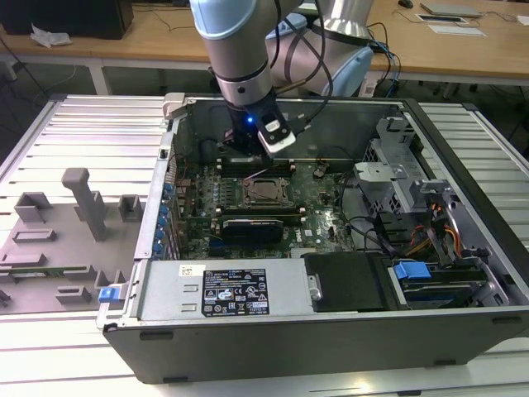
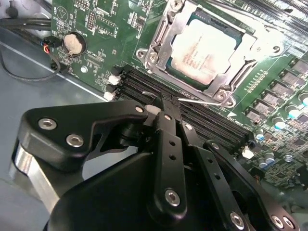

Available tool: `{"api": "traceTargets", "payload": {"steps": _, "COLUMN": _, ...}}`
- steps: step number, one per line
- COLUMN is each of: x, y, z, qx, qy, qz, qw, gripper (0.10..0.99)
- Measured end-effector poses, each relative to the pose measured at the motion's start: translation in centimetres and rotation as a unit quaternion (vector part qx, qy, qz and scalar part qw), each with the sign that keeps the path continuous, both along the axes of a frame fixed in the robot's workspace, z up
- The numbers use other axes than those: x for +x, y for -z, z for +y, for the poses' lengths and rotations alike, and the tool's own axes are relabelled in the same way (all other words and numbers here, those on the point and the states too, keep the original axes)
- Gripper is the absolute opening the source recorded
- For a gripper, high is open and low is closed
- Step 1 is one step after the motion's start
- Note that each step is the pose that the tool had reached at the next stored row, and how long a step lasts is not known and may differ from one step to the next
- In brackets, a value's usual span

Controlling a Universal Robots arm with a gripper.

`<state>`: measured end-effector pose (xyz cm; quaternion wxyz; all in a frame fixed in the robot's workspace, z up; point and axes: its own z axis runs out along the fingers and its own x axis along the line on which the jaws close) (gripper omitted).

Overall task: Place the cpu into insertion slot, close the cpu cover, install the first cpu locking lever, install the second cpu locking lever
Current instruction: 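Install the first cpu locking lever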

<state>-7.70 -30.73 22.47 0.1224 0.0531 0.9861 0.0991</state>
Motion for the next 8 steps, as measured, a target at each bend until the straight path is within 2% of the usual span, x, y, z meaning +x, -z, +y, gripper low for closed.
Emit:
{"api": "traceTargets", "payload": {"steps": 2, "x": 0.01, "y": 0.07, "z": 0.26, "qx": -0.0001, "qy": 0.001, "qz": 0.0, "qw": 1.0, "gripper": 0.106}}
{"api": "traceTargets", "payload": {"steps": 6, "x": 0.02, "y": 0.19, "z": 0.37, "qx": 0.0, "qy": 0.003, "qz": -0.0001, "qw": 1.0, "gripper": 0.106}}
{"api": "traceTargets", "payload": {"steps": 8, "x": 0.0, "y": 0.31, "z": 0.37, "qx": -0.0001, "qy": 0.005, "qz": -0.0014, "qw": 1.0, "gripper": 0.106}}
